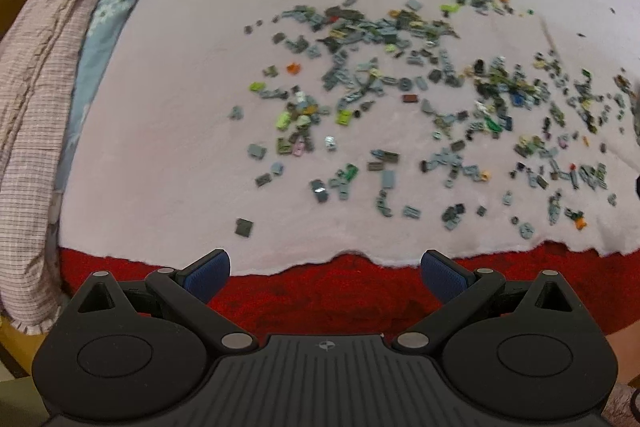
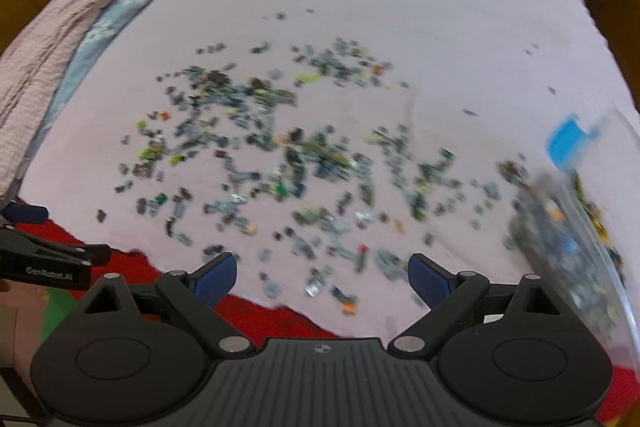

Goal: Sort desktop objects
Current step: 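Move both open tools back over the scattered bricks, then close the left tool on a grey brick while the right tool grasps a dark brick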

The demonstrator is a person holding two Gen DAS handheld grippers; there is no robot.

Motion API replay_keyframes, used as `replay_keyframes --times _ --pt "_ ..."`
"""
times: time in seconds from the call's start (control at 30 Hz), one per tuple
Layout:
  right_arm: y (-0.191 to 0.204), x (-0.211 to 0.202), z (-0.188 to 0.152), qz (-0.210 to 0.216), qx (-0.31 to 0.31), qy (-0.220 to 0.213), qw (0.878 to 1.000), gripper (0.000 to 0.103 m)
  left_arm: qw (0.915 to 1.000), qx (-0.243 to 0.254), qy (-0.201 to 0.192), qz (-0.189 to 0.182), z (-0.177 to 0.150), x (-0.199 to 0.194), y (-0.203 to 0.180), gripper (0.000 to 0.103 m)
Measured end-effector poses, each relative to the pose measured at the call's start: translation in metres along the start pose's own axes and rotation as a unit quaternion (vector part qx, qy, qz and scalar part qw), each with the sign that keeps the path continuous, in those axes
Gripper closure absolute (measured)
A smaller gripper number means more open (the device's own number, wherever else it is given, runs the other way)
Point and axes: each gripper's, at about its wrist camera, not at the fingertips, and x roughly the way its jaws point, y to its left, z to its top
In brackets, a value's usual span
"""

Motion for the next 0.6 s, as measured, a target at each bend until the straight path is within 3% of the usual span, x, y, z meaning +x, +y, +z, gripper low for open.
replay_keyframes --times 0.13,0.27,0.33,0.4,0.5,0.6 --pt "0.006 0.024 0.008 0.027 0.013 0.011 0.999 0.009 0.9993 0.002 -0.021 0.030 0.005 0.008 0.005 0.000" --pt "0.021 0.049 0.012 0.013 0.009 0.027 1.000 0.012 0.9987 -0.017 -0.045 0.017 0.006 0.033 0.014 0.000" --pt "0.030 0.055 0.010 0.009 0.005 0.026 1.000 0.012 0.9982 0.017 -0.057 0.011 0.004 0.052 0.013 0.000" --pt "0.038 0.062 0.006 0.003 0.009 0.029 1.000 0.012 0.9959 0.070 -0.054 -0.019 0.003 0.068 0.010 0.001" --pt "0.049 0.072 -0.004 0.002 0.017 0.051 0.999 0.012 0.9794 0.180 -0.080 -0.044 -0.004 0.079 0.007 0.004" --pt "0.061 0.076 -0.015 0.005 0.013 0.065 0.998 0.012 0.9482 0.296 -0.104 -0.048 -0.008 0.084 0.007 0.011"
